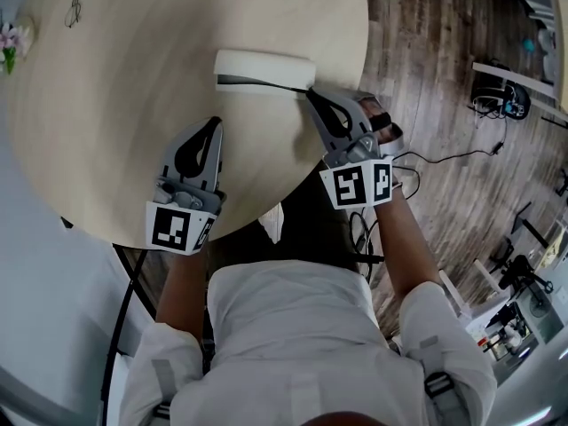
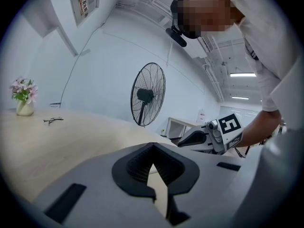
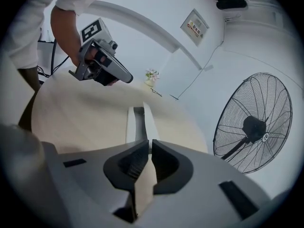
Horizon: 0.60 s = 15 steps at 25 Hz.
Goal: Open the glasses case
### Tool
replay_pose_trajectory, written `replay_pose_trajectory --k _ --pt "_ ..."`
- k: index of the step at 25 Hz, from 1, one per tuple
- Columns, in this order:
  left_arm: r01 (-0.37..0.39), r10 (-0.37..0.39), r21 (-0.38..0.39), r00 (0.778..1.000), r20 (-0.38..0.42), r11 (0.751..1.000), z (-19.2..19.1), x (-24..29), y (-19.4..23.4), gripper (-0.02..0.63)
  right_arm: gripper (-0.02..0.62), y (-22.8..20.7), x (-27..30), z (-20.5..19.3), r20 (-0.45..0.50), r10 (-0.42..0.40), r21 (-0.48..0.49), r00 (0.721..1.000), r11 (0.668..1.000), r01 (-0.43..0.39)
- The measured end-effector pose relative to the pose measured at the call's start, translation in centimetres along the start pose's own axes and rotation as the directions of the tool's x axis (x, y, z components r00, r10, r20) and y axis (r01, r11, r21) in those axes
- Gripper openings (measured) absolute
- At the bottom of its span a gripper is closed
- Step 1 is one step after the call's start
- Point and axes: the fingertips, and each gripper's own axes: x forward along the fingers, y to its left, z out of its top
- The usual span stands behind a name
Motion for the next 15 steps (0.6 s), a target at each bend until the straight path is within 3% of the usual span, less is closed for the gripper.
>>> replay_pose_trajectory --k 4,10,15 --pt "-0.011 0.011 0.001 1.000 0.010 1.000 1.4 0.2 0.1 0.012 0.035 -1.4 -0.1 0.8 0.013 0.008 0.014 1.000 1.000 -0.008" --pt "-0.027 0.027 0.000 0.999 0.031 1.000 2.3 3.1 0.2 0.012 0.031 -4.3 0.9 -1.0 0.016 0.018 0.036 1.000 0.999 -0.019" --pt "-0.050 0.050 -0.002 0.998 0.030 0.999 2.6 3.4 1.3 0.012 0.031 -5.8 2.0 -1.3 0.036 0.020 0.128 0.999 0.991 -0.025"
